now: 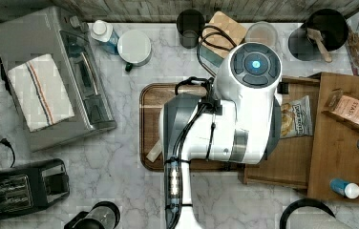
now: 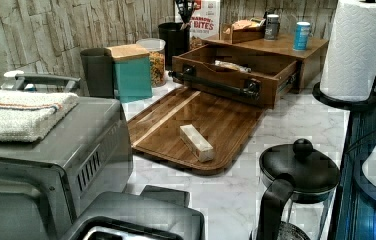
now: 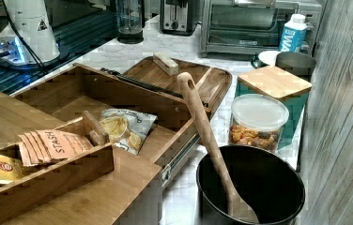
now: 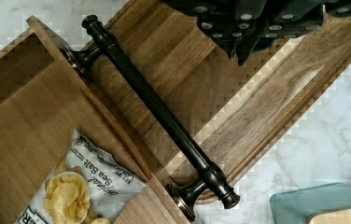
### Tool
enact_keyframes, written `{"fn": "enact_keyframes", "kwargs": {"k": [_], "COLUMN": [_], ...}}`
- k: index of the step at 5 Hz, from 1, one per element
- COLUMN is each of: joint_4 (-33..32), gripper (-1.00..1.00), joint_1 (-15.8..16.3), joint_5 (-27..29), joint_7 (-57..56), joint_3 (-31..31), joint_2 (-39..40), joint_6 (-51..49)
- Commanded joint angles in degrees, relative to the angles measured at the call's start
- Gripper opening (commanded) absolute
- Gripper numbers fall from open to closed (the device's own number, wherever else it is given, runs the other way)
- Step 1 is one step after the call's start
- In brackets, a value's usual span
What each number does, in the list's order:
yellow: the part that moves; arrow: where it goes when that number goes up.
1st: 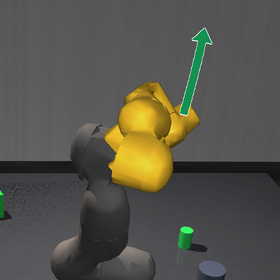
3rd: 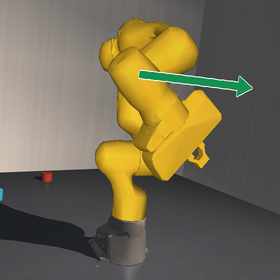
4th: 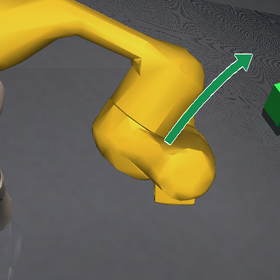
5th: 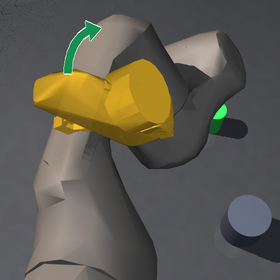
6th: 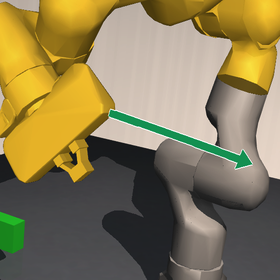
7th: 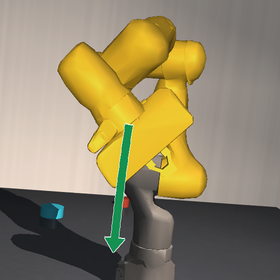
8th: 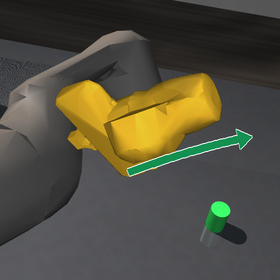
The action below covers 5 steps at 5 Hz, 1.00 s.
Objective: Close the drawer.
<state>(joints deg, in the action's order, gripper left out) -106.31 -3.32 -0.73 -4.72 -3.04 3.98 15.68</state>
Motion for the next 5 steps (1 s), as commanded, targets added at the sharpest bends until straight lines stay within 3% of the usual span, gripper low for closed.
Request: {"fn": "enact_keyframes", "kwargs": {"k": [1, 2, 3, 4, 5], "joint_4": [-0.02, 6.99, 7.68, 8.26, 3.00], "gripper": [-1.00, -1.00, -1.00, -1.00, -1.00], "joint_1": [0.02, -0.36, 0.22, 0.26, 1.69], "joint_5": [0.00, 0.21, -2.54, -1.53, -3.84], "joint_7": [0.00, -9.38, -18.01, -23.87, -26.35], "joint_3": [-0.04, 0.16, 0.82, 1.23, 1.71], "joint_2": [0.00, 4.61, 7.21, 10.38, 10.11], "joint_6": [0.00, -5.65, -1.72, 0.52, 8.07]}}
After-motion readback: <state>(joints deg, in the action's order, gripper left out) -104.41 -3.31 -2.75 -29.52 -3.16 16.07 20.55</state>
